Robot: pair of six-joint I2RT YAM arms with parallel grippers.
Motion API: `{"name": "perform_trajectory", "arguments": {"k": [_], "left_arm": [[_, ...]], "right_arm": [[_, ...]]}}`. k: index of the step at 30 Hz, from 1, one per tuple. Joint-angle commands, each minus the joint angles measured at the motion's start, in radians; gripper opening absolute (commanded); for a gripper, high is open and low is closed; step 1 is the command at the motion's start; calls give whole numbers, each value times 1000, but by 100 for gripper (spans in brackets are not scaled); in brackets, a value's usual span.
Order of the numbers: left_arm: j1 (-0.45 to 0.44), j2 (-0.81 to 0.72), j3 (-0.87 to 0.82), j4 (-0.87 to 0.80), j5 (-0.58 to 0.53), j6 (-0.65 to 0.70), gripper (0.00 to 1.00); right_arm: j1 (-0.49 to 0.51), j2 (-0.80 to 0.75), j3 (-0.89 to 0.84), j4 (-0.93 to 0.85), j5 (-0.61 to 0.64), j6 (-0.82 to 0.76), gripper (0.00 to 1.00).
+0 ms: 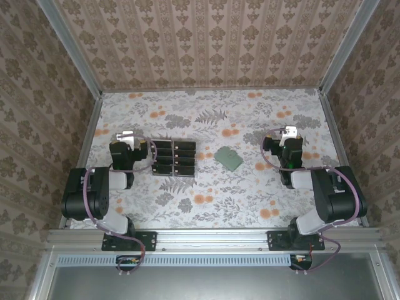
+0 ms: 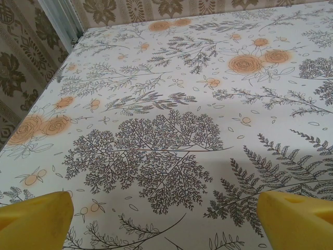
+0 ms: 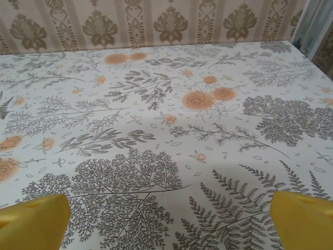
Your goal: Put the credit cards into the card holder
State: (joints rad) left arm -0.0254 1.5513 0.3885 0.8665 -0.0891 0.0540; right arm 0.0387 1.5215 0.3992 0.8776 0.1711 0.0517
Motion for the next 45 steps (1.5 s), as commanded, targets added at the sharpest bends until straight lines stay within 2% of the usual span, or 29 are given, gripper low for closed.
{"name": "perform_trajectory", "arguments": {"k": [1,16,20,24,29,32,36,39,42,45], "left_arm": [[-2,-5,10,14,6,-12,100],[-2,-9,5,23,7,-13,100],[20,-29,-26,60,-31,-58,100],[21,-54,-35,56,-52,-63,100],[10,-99,-31,9,-120,-74,100],[13,-160,-12,-81,-159,-95,100],[12,-265,18,-209,-223,-119,100],[13,-375,75,-405,-255,-178,100],[9,-457,179,-675,-238,-258,100],[-10,-521,234,-848,-211,-340,100]], "right_arm": [[-5,11,4,-13,-62,-23,100],[-16,8,8,-23,-84,-16,100],[-16,-27,6,-45,-49,-1,100],[-16,-172,42,-246,-28,22,100],[-17,-331,121,-522,-12,168,100],[-19,-394,195,-698,-27,300,100],[-15,-399,296,-885,-191,322,100],[9,-386,339,-979,-264,316,100],[81,-357,383,-1081,-258,282,100],[185,-300,417,-1151,-194,250,98]]}}
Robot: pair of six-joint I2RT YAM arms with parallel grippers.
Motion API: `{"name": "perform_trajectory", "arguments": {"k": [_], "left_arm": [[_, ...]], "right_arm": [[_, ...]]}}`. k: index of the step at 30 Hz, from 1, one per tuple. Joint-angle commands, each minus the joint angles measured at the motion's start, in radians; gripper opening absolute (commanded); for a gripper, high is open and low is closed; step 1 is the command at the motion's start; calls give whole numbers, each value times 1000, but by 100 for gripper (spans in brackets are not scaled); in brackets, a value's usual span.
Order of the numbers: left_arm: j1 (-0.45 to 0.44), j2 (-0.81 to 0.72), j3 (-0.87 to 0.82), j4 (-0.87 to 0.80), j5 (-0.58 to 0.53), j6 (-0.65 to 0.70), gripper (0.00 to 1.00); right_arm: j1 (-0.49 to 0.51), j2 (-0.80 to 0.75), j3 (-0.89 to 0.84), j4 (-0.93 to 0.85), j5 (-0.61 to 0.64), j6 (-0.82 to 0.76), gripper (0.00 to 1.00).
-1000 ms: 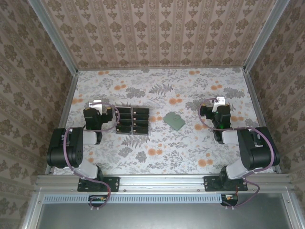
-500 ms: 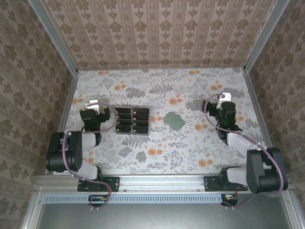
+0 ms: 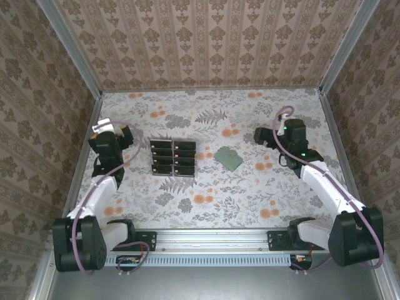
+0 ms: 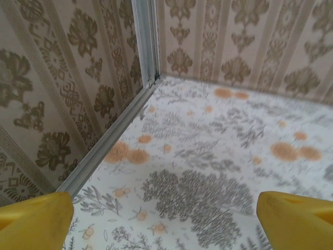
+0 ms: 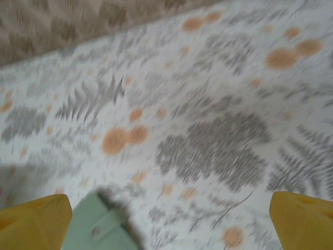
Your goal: Put the credit cards into the card holder
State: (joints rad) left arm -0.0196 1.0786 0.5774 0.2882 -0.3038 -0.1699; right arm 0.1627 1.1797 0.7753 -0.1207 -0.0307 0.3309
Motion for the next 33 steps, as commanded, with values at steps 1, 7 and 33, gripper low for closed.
{"name": "perform_trajectory", "arguments": {"k": [1,7,33], "left_arm": [[-26,-69,56,-315,12,-143,100],[-130,-181,69,-461,70,-227,100],[-353,-83,123,-527,55,-293,100]], "right_arm": [[98,72,52,-171,34,-38,97],[198,280,99,-179,19,-24,89],[363,628,383,-321,212,-190,59]]}}
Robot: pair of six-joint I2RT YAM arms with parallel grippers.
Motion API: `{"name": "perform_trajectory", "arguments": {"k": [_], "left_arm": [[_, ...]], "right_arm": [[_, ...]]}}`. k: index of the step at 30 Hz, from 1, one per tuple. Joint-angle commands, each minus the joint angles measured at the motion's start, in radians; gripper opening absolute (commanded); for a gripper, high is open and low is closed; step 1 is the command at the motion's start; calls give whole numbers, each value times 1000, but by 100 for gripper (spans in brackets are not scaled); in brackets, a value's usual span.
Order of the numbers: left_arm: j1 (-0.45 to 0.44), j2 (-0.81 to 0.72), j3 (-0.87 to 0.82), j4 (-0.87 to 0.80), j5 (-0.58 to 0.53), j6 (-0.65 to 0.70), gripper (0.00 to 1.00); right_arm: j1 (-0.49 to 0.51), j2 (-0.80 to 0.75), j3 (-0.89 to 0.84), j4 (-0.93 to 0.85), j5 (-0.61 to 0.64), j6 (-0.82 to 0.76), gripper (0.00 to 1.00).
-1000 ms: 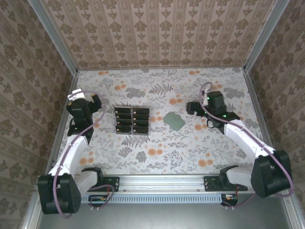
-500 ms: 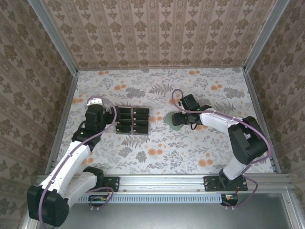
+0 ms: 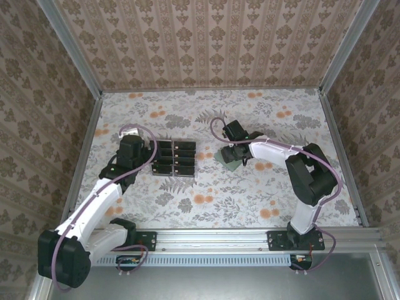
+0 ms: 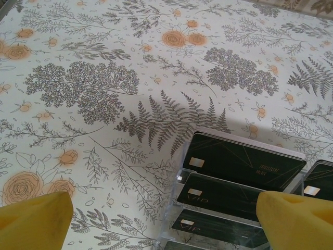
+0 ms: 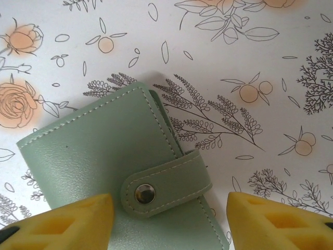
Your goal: Put the credit cards into the card holder
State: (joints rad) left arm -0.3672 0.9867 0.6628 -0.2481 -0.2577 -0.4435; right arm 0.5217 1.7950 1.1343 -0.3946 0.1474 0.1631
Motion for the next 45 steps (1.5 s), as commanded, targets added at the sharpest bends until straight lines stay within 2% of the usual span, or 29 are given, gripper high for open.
{"name": "perform_trajectory", "arguments": {"k": [1,13,19,30,38,45], "left_arm": [[-6,10,37,10,11,-18,100],[-7,20,38,15,10,-22,100],[-7,21,41,15,17,-28,100],[-11,22,79,-9,44,-44,100],[-56,24,121,-13,73,-88,100],[-176,72,154,25,79,-149,100]], "right_arm": [[4,13,22,-46,34,-23,59],[5,42,28,-41,36,-36,57],[4,66,58,-54,32,-45,41],[-26,40,66,-80,-2,-33,0],[-65,-111,2,-59,-61,41,0],[-84,-216,-57,-29,-110,106,0]]}}
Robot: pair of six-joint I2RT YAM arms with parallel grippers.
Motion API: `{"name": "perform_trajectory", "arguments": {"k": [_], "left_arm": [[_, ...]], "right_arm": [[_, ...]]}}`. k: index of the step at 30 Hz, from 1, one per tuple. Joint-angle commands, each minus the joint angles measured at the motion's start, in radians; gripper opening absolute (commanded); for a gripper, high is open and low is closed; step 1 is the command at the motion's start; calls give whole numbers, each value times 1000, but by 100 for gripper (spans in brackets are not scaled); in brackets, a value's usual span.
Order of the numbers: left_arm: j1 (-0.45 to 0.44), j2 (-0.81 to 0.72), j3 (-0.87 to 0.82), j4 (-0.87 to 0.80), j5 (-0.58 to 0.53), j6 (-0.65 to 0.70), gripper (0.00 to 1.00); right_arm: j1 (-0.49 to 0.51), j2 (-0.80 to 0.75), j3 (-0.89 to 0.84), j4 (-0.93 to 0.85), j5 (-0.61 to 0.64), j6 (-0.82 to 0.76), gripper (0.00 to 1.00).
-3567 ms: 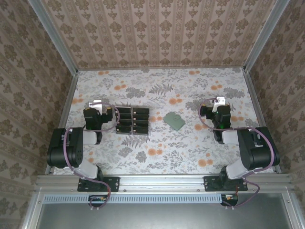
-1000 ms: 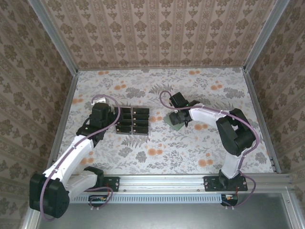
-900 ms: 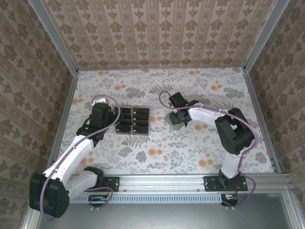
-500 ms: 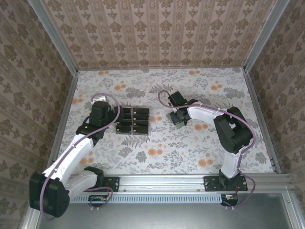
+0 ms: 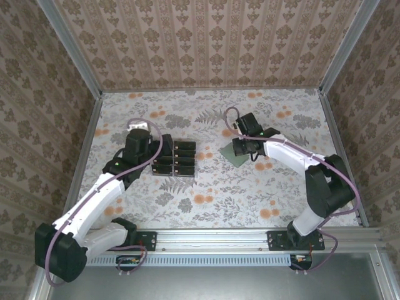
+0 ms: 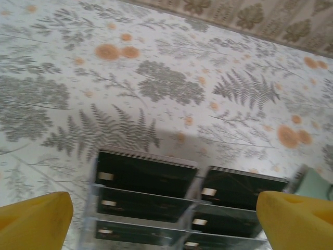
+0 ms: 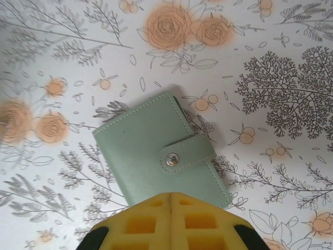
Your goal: Put the credit cards into the card holder
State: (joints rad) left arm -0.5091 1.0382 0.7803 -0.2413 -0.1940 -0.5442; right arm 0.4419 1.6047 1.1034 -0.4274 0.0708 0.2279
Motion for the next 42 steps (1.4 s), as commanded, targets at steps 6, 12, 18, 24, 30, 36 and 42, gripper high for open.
{"name": "perform_trajectory", "arguments": {"k": [6,12,18,24,30,36,42], "left_arm": [[-111,94,60,34,-2,-68,100],[-134,115,62,30,-14,-85,100],[-138,117,61,30,-20,-89,100],[-140,120,62,30,-20,-91,100],[-140,118,66,24,-22,-86,100],[-140,115,66,24,-23,-83,100],[-140,118,72,25,-13,-83,100]], "right_arm": [[-6,63,21,-16,-28,-23,43],[-6,168,86,-29,-5,-76,48],[-14,223,110,-17,20,-89,47],[-24,261,120,-15,30,-86,46],[-45,280,130,-28,23,-60,39],[-58,293,126,-44,-8,-39,25],[-77,289,95,-34,-32,3,5]]}}
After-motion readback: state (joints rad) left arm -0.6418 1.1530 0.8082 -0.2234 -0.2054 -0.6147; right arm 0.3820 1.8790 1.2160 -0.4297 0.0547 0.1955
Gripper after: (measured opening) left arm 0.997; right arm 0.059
